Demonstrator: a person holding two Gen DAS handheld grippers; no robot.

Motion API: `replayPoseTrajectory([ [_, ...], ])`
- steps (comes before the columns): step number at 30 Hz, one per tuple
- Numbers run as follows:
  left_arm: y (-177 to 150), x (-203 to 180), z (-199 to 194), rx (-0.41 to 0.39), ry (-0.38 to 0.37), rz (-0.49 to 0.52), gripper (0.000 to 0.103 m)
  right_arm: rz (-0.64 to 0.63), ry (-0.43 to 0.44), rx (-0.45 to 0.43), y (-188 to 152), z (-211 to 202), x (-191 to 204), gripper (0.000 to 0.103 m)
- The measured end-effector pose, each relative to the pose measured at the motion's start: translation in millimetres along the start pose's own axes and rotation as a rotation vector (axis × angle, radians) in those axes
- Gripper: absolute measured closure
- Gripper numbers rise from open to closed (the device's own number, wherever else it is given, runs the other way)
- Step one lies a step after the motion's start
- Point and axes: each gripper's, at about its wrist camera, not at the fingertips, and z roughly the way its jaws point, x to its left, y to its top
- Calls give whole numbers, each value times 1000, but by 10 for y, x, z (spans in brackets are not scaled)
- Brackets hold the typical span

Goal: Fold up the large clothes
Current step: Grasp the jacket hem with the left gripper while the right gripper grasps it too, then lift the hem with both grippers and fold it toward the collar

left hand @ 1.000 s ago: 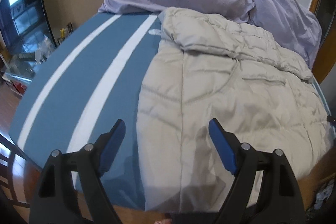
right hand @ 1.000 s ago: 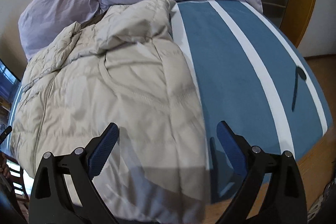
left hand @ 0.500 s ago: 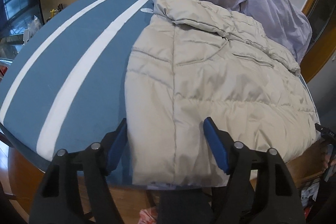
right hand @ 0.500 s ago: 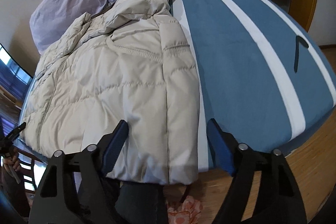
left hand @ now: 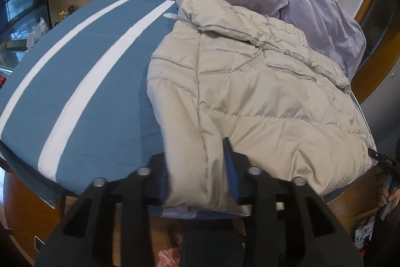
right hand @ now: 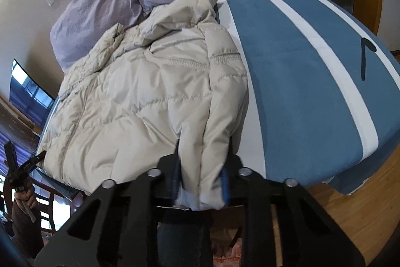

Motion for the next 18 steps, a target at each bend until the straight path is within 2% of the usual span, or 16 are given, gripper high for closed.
replayPoseTrajectory([
  [1,5,-17,-24,-9,4,5,79,0,2,-10,11,-19,4,85],
  [4,42,-84,-109,-38,19,31,85,-16,-11,-50,60,-103,62,88],
  [12,256,-249,-345,-108,56,84,87,-53,-33,-174,310,-375,251,88],
  [18,609,-350,-565,-184,60,93,87,-91,-61,-254,644,-532,446,88],
])
